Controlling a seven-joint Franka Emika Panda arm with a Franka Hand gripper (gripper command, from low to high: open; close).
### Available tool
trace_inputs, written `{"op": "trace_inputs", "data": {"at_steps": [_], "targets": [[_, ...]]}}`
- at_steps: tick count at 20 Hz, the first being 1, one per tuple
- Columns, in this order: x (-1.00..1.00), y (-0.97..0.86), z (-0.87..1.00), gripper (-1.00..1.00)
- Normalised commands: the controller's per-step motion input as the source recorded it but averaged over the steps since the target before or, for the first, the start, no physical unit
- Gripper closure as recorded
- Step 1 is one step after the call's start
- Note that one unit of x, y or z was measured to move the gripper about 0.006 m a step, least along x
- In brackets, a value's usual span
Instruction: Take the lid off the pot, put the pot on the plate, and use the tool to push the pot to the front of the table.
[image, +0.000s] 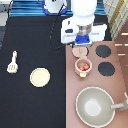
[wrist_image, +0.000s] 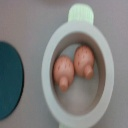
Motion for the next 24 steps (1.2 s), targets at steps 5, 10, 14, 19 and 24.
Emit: {"op": "trace_inputs", "data": {"at_steps": [5,10,14,19,24], "targets": [[0.63,-0.31,-0.20,-1.00],[0.28,-0.09,-0.27,-1.00],[0.12,-0.02,-0.43,-1.00],[0.16,0.00,-0.42,-1.00],[0.42,-0.01,-0.32,-1.00]]}}
